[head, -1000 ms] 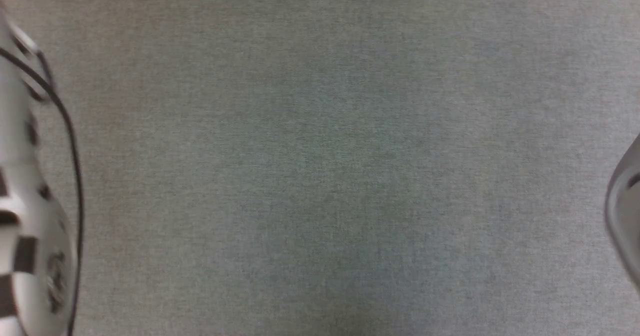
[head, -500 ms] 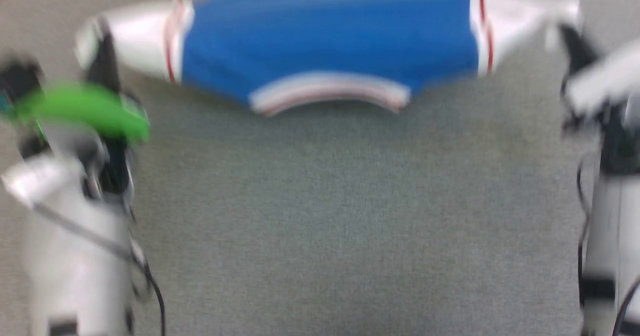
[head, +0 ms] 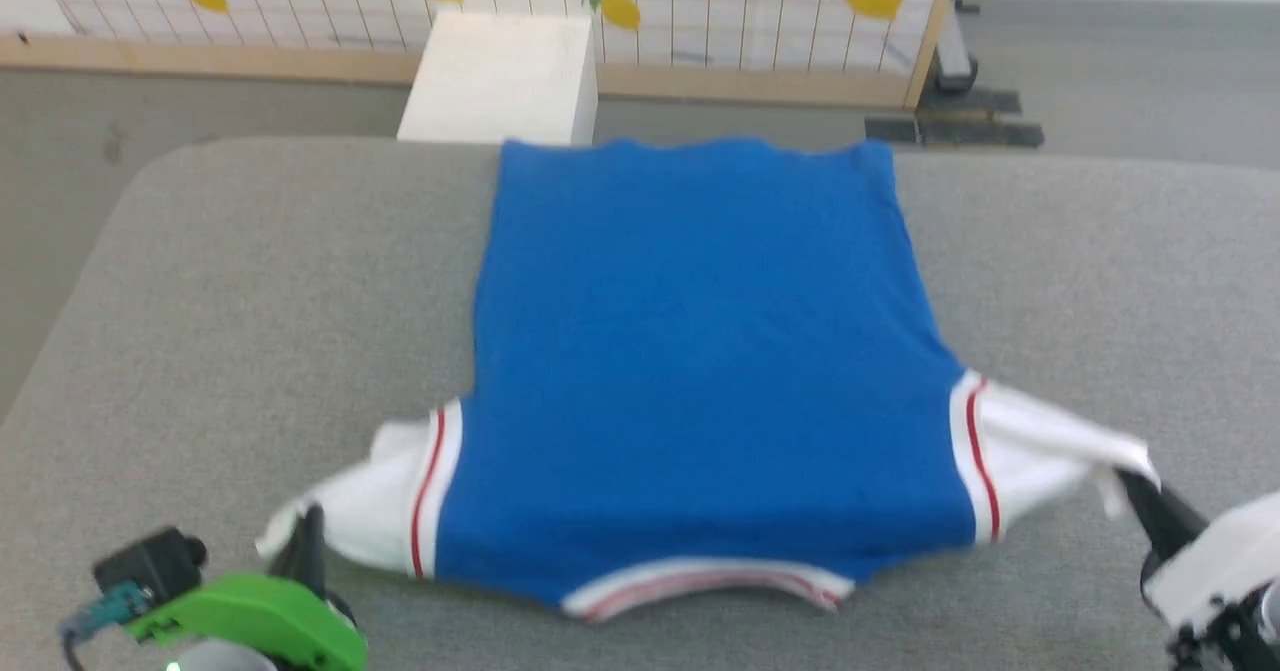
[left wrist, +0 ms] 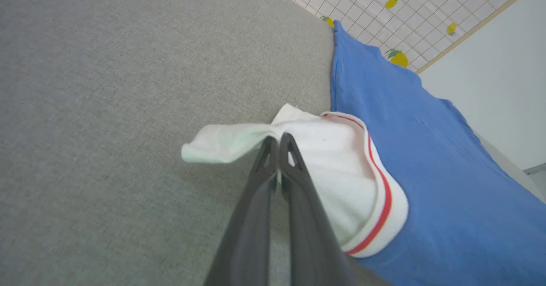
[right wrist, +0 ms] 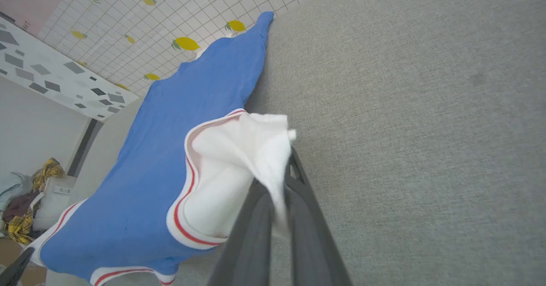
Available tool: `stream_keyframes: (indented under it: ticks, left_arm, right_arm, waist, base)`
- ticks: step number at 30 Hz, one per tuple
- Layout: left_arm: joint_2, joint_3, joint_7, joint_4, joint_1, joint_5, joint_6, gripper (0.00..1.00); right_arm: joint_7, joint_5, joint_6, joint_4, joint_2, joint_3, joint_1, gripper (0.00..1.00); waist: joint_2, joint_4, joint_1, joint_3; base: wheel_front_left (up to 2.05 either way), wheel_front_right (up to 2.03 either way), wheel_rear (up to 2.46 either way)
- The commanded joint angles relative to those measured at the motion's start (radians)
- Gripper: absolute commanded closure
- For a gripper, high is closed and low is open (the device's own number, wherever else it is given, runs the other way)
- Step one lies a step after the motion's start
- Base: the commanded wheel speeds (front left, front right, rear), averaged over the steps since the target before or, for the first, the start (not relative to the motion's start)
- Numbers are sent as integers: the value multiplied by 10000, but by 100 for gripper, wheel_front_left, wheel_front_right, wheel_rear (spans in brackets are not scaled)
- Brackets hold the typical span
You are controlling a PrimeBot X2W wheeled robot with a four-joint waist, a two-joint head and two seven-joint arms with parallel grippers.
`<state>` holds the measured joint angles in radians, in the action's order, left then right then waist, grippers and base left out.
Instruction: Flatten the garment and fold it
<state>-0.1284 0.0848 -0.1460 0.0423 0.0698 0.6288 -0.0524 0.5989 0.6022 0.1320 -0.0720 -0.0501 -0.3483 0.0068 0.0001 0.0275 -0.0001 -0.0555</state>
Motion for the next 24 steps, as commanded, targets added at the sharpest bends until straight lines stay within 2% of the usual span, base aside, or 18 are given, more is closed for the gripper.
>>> stream_keyframes:
  ticks: [1, 6, 10, 14, 21, 22, 23, 24]
  left_arm:
    - [-204, -106, -283, -248, 344, -309, -167, 100]
    - [-1123, -1264, -1685, -489, 775, -1839, -448, 100]
    - [-1295, -1776, -2095, -31, 528, -2260, -396, 100]
    - [-1158, -1875, -1744, 636, 233, -2230, -283, 100]
    - [-906, -1811, -1000, 1472, -121, -1971, -86, 100]
    - [-873, -1790, -906, 1542, -146, -1919, -60, 100]
    - [-847, -1774, -816, 1575, -174, -1884, -38, 100]
    - [-793, -1721, -711, 1594, -201, -1801, -28, 100]
  right_arm:
    - [272, -333, -13, -336, -95, 32, 259, 100]
    - [1877, -2116, -13, -1061, -876, 1020, 767, 100]
    - [3224, -3494, -13, -789, -1312, 2073, 532, 100]
    - [3541, -4006, -13, 79, -1136, 2744, 30, 100]
    - [3120, -4221, -13, 1858, -925, 3054, -161, 100]
    - [2942, -4157, -13, 2006, -886, 3006, -189, 91]
    - [2776, -4115, -13, 2064, -888, 3004, -209, 73]
    - [2475, -4000, -13, 2059, -868, 2945, -243, 0]
  waist:
    - [-1, -24, 1, 352]
    - [-1, -87, 1, 193]
    - [-1, -118, 1, -1]
    - [-1, -70, 1, -205]
    - [-1, 28, 1, -317]
    - [-1, 23, 1, -309]
    - [-1, 18, 1, -294]
    - [-1, 4, 1, -266]
  base:
    - [0, 0, 0]
    - [0, 0, 0]
    - [0, 0, 0]
    - [0, 0, 0]
    - [0, 0, 0]
    - [0, 0, 0]
    - [0, 0, 0]
    - [0, 0, 0]
